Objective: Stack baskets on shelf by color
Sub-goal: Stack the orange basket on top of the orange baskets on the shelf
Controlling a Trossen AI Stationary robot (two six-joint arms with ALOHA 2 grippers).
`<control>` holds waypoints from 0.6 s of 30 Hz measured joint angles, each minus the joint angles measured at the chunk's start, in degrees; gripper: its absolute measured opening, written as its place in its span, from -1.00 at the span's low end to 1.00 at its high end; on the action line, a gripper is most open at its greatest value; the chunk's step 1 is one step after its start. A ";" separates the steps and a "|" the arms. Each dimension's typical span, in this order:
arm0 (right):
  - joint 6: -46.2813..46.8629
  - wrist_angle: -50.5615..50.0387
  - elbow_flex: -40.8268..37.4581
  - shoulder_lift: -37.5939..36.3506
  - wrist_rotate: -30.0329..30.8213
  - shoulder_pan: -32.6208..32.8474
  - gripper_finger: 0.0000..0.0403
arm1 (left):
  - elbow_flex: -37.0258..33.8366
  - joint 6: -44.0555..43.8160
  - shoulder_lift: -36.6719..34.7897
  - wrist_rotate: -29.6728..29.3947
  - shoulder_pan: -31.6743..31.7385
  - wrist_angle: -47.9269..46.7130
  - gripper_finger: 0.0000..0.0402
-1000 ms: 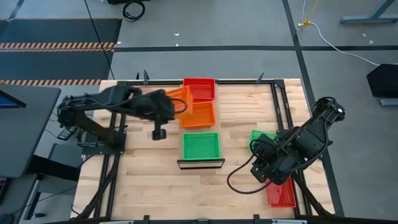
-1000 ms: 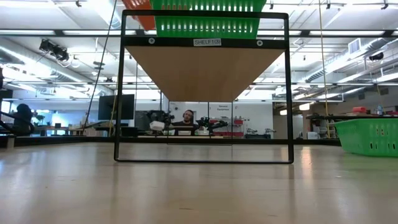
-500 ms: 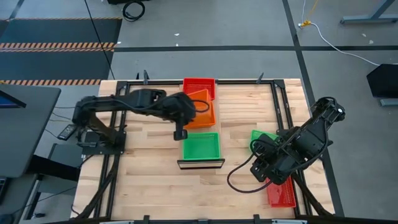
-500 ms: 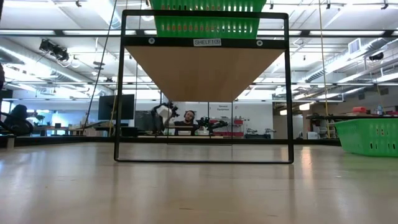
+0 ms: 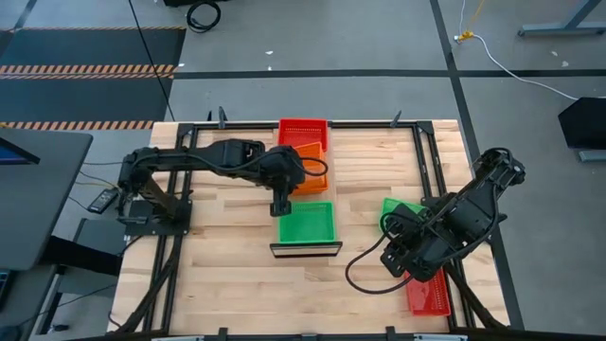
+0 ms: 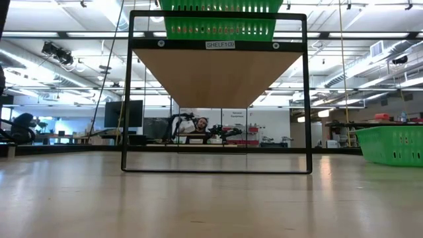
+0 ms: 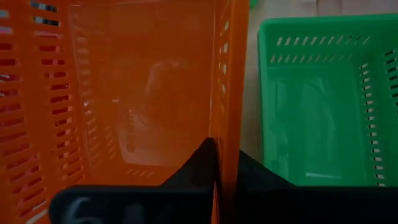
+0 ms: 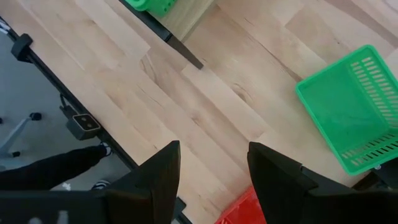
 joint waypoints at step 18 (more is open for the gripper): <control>0.42 0.41 -1.00 0.00 -1.11 0.07 -0.05 | 0.00 -0.47 0.00 -0.07 2.28 -0.10 -0.46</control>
